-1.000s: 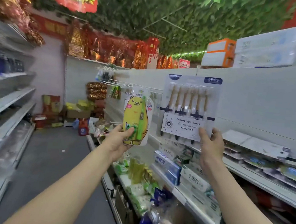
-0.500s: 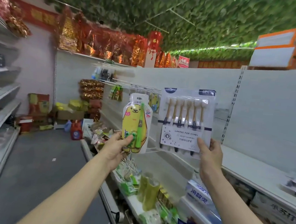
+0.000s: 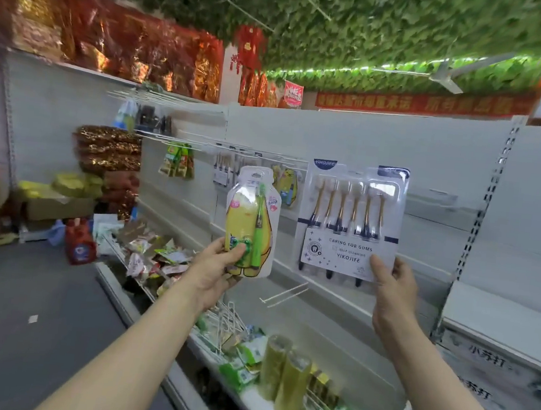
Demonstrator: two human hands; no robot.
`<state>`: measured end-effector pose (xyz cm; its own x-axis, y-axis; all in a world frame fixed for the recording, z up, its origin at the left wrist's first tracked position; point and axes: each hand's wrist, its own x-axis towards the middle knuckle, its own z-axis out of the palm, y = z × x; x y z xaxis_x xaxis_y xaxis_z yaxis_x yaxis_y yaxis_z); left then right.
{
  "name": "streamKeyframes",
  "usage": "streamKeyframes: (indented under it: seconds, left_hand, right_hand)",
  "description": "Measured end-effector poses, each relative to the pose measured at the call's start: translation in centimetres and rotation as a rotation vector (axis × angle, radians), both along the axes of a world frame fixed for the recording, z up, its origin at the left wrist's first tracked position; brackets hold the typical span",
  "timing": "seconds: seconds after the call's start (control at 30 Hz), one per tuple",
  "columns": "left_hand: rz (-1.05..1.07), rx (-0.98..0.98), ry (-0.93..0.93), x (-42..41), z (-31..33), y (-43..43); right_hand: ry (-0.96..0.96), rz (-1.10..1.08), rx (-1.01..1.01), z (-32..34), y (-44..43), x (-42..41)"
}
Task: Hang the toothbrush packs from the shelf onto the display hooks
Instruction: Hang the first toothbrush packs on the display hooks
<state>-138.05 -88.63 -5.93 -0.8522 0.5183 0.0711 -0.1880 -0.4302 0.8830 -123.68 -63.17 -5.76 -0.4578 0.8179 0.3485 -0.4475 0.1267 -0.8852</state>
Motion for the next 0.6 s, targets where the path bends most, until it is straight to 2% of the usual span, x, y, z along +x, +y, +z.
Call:
streamKeyframes:
  seconds: [0.3, 0.6]
  left_hand:
    - [-0.059, -0.070, 0.025, -15.5, -0.8, 2.7]
    - [-0.197, -0.104, 0.036, -27.9, 0.5, 9.4]
  right_hand:
    - [0.121, -0.093, 0.026, -2.8, 1.8, -14.0]
    - [0.154, -0.192, 0.022, -2.1, 4.7, -22.0]
